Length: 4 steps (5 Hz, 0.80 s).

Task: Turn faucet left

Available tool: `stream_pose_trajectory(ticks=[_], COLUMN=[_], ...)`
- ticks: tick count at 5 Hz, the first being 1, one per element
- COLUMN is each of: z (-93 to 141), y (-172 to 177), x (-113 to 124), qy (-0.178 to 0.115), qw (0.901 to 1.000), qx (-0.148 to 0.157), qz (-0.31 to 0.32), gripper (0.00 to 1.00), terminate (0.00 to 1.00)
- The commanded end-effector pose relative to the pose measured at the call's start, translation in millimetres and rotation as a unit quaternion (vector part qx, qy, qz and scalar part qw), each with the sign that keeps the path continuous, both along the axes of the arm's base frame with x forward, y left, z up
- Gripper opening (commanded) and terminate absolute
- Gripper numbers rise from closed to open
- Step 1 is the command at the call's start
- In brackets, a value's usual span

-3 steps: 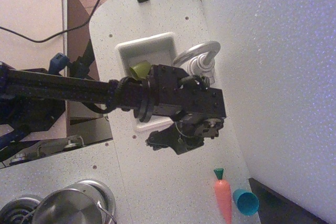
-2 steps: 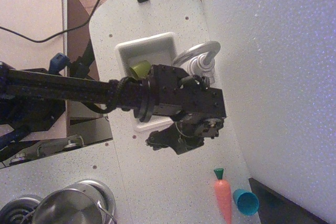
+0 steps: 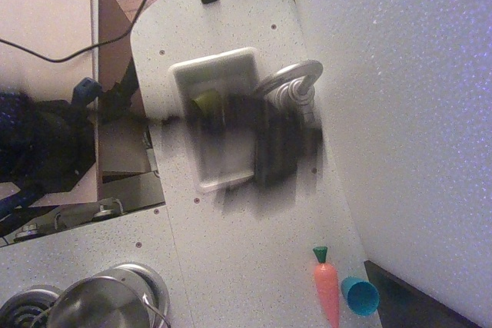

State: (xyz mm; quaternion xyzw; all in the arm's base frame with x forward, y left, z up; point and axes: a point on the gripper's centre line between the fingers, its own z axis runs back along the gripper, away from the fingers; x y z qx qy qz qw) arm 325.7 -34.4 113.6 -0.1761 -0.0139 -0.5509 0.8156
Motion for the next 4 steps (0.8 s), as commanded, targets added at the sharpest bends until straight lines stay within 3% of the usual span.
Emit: stream_pose_trajectory(ticks=[1,2,4], z=[43.0,49.5,26.0], y=[72.7,117.9,70.4], x=[-9.3,-14.1,-9.1], qy=[-0.074,-0.081,-0.060], qw=[0.9946,0.9934,0.9977], qx=[0.006,0.008,0.014], qz=[0.072,0.081,0.030], gripper=[1.00,1.00,1.00], terminate=[0.00,0.00,0.00])
